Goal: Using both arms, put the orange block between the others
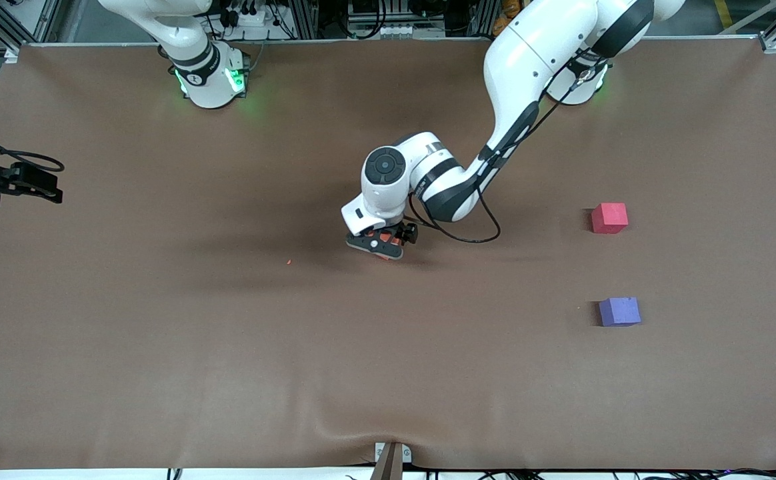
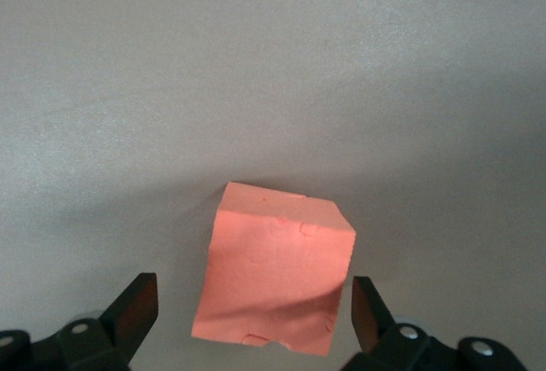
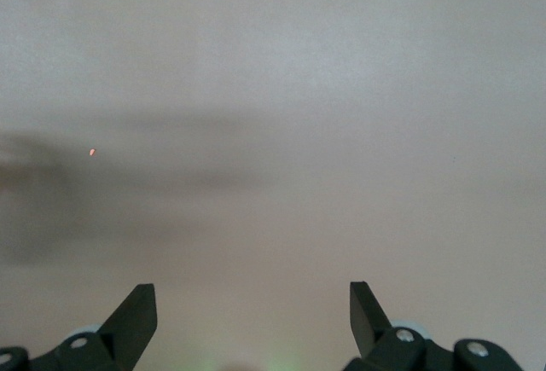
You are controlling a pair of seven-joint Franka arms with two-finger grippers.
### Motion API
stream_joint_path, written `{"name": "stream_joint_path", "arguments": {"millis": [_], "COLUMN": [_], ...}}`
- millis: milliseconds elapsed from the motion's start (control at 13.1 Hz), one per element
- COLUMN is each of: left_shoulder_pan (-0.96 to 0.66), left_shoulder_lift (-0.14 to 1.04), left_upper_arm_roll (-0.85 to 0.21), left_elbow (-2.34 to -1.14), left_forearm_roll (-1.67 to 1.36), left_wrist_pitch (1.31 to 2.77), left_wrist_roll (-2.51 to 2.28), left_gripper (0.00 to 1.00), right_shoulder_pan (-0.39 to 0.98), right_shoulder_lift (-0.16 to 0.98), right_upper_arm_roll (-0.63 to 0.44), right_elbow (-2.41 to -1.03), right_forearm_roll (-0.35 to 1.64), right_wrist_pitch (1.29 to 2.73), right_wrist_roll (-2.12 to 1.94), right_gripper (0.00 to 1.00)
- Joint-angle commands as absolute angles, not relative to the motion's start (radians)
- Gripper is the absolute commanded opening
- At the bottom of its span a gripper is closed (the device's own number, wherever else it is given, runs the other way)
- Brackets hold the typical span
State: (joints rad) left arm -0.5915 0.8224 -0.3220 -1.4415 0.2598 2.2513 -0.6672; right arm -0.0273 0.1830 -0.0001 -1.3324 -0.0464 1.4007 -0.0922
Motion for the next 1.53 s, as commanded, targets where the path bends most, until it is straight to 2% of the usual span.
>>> {"name": "stream_joint_path", "arguments": {"millis": [0, 1454], "left_shoulder_pan": [-0.589, -0.623], "left_shoulder_lift": [0.816, 0.865], "left_upper_arm_roll": [-0.325, -0.314], "left_elbow": [-1.430, -1.431], "left_forearm_roll": [0.242, 0.258], "left_wrist_pitch": [2.227, 2.313], "left_wrist_roll": [-0.672, -0.655], "left_gripper": [1.00, 1.00], "right_shoulder_pan": [-0.034, -0.044], "right_shoulder_lift": [0.169, 0.195], "right_upper_arm_roll": [0.000, 0.002], "right_elbow": [-1.350, -1.350], "right_forearm_roll": [-0.038, -0.023], "right_wrist_pitch": [1.413, 1.451], "right_wrist_roll": [-0.090, -0.084], "right_gripper": [1.00, 1.00]}}
